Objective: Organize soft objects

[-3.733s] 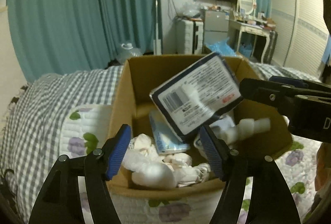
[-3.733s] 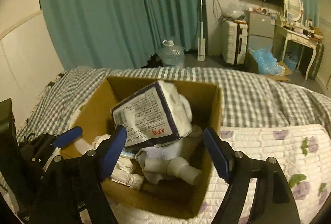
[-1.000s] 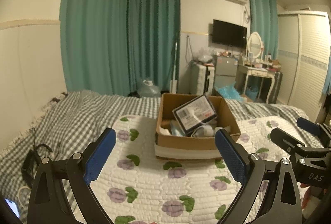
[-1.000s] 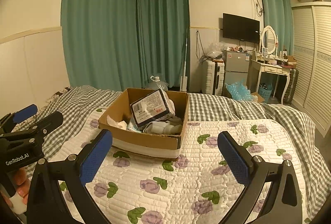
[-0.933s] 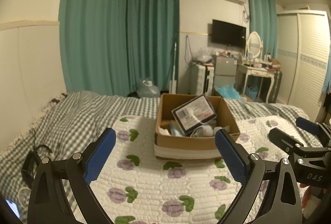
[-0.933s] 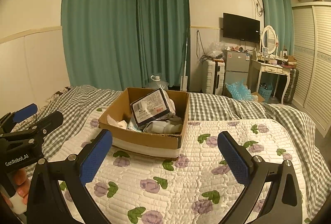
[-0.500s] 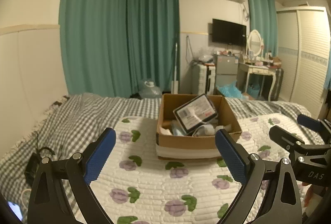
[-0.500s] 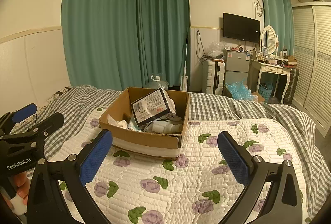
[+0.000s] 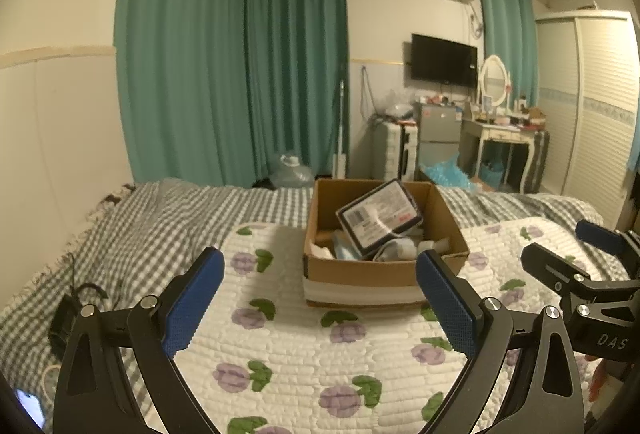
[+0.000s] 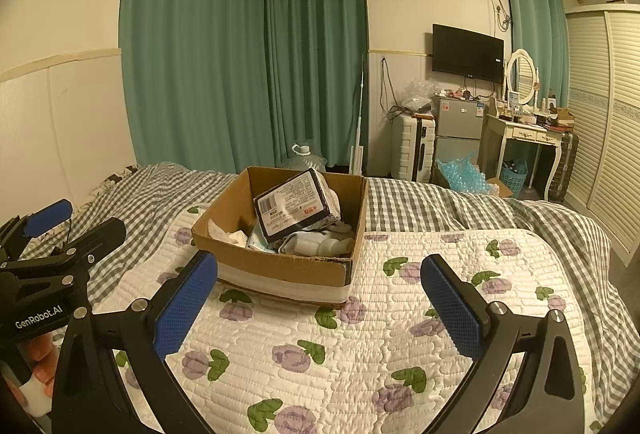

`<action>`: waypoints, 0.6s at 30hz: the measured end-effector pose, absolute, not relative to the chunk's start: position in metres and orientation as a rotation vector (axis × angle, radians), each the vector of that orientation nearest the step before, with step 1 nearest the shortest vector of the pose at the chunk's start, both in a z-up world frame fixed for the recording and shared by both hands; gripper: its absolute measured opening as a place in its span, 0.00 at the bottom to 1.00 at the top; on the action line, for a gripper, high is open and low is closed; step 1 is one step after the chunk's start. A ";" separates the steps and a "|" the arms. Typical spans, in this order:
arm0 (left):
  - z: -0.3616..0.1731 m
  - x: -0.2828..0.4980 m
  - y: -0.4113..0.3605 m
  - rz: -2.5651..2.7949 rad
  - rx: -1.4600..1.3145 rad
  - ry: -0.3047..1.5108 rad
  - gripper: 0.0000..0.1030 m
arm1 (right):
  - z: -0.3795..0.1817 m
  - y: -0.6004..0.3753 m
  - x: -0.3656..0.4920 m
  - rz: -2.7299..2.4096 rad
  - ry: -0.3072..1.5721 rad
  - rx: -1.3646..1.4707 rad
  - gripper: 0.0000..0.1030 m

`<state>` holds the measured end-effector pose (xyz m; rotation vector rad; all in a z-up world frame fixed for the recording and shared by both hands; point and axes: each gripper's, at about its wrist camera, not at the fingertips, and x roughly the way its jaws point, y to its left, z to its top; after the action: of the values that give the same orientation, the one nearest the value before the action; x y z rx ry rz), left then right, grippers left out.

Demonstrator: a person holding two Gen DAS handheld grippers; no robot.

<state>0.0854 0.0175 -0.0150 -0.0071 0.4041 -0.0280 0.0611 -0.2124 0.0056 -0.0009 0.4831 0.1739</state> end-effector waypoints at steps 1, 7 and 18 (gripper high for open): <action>-0.015 0.085 0.018 -0.029 -0.009 0.405 0.95 | 0.006 -0.212 0.061 0.173 0.483 -0.001 0.99; -0.016 0.085 0.018 -0.029 -0.008 0.404 0.95 | 0.004 -0.211 0.060 0.178 0.486 -0.001 0.99; -0.016 0.085 0.017 -0.026 -0.007 0.406 0.95 | 0.004 -0.211 0.060 0.178 0.489 -0.003 0.99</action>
<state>0.0852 0.0172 -0.0163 -0.0065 0.4063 -0.0258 0.0602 -0.2107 0.0036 -0.0034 0.4889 0.1780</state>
